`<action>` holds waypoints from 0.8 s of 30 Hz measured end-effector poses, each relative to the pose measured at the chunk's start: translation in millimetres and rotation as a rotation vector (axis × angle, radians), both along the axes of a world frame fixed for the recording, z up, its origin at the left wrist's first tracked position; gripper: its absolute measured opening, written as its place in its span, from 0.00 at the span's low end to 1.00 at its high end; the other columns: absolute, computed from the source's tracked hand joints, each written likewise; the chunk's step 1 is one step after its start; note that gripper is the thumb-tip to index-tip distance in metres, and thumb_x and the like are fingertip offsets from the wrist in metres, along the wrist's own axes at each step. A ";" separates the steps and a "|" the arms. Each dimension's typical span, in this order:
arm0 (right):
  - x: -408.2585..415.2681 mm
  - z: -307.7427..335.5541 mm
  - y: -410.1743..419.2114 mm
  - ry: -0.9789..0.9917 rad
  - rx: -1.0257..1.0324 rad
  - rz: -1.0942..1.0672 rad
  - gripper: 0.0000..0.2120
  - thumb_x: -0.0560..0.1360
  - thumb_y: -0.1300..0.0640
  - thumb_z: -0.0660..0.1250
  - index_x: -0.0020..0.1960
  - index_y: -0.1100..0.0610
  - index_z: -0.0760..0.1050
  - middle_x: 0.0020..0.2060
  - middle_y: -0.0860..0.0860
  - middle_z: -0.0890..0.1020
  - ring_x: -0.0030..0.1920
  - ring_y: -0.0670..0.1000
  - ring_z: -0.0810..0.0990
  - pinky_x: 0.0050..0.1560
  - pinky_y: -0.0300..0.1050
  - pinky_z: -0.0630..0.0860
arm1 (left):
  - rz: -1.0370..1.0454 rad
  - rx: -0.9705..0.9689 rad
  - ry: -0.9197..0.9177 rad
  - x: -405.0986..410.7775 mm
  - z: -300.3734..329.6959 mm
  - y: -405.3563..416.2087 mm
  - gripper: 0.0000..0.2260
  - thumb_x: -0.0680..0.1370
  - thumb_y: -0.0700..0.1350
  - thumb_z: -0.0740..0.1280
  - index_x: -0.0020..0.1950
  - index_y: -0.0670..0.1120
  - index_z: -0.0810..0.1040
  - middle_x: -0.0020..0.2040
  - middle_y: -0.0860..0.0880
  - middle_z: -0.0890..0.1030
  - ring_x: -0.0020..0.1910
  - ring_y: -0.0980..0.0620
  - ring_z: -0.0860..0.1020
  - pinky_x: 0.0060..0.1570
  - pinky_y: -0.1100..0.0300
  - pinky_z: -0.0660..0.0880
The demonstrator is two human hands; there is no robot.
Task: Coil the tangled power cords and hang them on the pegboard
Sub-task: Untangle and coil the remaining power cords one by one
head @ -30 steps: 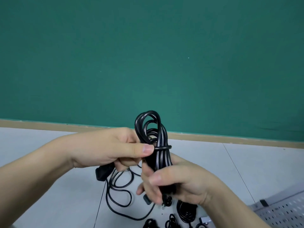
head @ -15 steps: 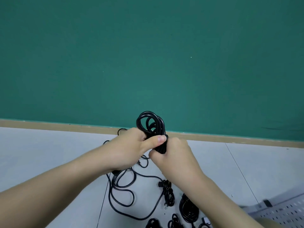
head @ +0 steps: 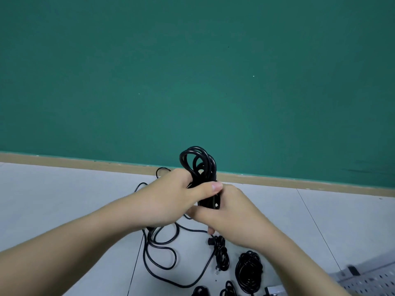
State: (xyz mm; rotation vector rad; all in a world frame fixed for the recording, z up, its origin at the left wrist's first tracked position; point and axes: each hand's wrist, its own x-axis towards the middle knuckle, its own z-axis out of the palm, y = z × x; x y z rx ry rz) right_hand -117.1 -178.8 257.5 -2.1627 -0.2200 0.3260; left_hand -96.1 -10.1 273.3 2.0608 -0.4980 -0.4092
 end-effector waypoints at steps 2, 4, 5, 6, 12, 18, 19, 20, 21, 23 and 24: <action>-1.1 11.0 -13.0 0.194 0.254 0.111 0.12 0.76 0.48 0.72 0.46 0.57 0.77 0.35 0.49 0.78 0.33 0.49 0.80 0.43 0.52 0.73 | -0.021 -0.020 0.071 3.8 5.9 9.1 0.29 0.74 0.72 0.61 0.33 0.45 0.70 0.30 0.46 0.65 0.30 0.45 0.61 0.31 0.53 0.64; -1.8 15.0 -21.9 0.286 0.448 0.160 0.18 0.76 0.48 0.73 0.49 0.64 0.78 0.42 0.57 0.79 0.33 0.49 0.78 0.48 0.58 0.70 | -0.062 -0.102 0.132 5.0 14.4 15.5 0.27 0.77 0.68 0.61 0.28 0.50 0.67 0.28 0.51 0.58 0.29 0.50 0.55 0.28 0.61 0.58; -2.2 14.4 -23.7 0.306 0.520 0.180 0.16 0.77 0.50 0.72 0.50 0.64 0.79 0.46 0.60 0.81 0.32 0.49 0.78 0.49 0.59 0.71 | -0.097 -0.135 0.148 4.8 18.0 17.1 0.25 0.78 0.65 0.60 0.27 0.51 0.69 0.28 0.54 0.59 0.28 0.52 0.55 0.27 0.65 0.59; -3.2 13.8 -23.1 0.320 0.582 0.195 0.12 0.77 0.52 0.70 0.51 0.62 0.81 0.49 0.60 0.83 0.31 0.49 0.79 0.50 0.58 0.73 | -0.139 -0.161 0.157 3.9 21.1 17.9 0.24 0.79 0.63 0.59 0.27 0.53 0.73 0.27 0.55 0.62 0.27 0.54 0.56 0.27 0.67 0.59; -11.7 7.0 -14.0 0.396 0.876 0.345 0.10 0.81 0.57 0.65 0.57 0.60 0.82 0.55 0.62 0.84 0.30 0.48 0.75 0.45 0.48 0.80 | -0.290 -0.258 0.146 -0.9 28.6 23.6 0.22 0.82 0.62 0.59 0.34 0.54 0.81 0.27 0.52 0.73 0.27 0.54 0.57 0.30 0.59 0.54; -18.0 8.8 -11.0 0.179 0.619 0.229 0.10 0.84 0.52 0.64 0.52 0.57 0.80 0.47 0.61 0.84 0.28 0.47 0.72 0.39 0.51 0.76 | -0.168 -0.263 0.071 -3.6 18.7 17.6 0.18 0.84 0.60 0.60 0.45 0.51 0.81 0.33 0.51 0.80 0.30 0.52 0.73 0.32 0.65 0.67; -19.9 9.4 -10.9 0.132 0.533 0.189 0.10 0.84 0.52 0.64 0.51 0.57 0.80 0.44 0.60 0.84 0.28 0.47 0.72 0.39 0.53 0.75 | -0.164 -0.251 0.052 -4.6 17.1 16.3 0.18 0.84 0.58 0.59 0.45 0.48 0.79 0.34 0.53 0.81 0.31 0.53 0.75 0.34 0.65 0.69; -21.3 9.2 -10.9 0.090 0.457 0.149 0.10 0.85 0.54 0.65 0.49 0.58 0.79 0.40 0.55 0.84 0.28 0.47 0.72 0.38 0.52 0.75 | -0.144 -0.227 0.039 -5.3 15.7 14.7 0.18 0.84 0.56 0.58 0.42 0.50 0.79 0.32 0.56 0.79 0.30 0.57 0.75 0.34 0.68 0.69; -22.5 7.9 -10.0 0.049 0.392 0.109 0.09 0.84 0.54 0.65 0.48 0.57 0.78 0.36 0.51 0.83 0.28 0.47 0.72 0.37 0.50 0.76 | -0.117 -0.193 0.038 -7.0 16.5 12.3 0.18 0.83 0.55 0.57 0.37 0.52 0.78 0.28 0.59 0.76 0.28 0.62 0.72 0.33 0.72 0.67; -22.2 2.0 -7.9 -0.067 0.259 0.028 0.08 0.83 0.52 0.67 0.46 0.54 0.77 0.34 0.50 0.81 0.30 0.47 0.73 0.36 0.48 0.75 | -0.072 -0.128 0.037 -7.1 15.8 7.9 0.23 0.85 0.51 0.56 0.30 0.54 0.74 0.23 0.62 0.72 0.25 0.65 0.71 0.31 0.74 0.66; -21.1 -3.5 -7.2 -0.134 0.188 -0.011 0.09 0.82 0.50 0.68 0.45 0.53 0.76 0.33 0.48 0.79 0.31 0.46 0.72 0.36 0.47 0.74 | -0.061 -0.097 0.024 -7.3 14.1 6.5 0.23 0.86 0.50 0.56 0.31 0.54 0.73 0.24 0.63 0.73 0.26 0.66 0.72 0.32 0.73 0.68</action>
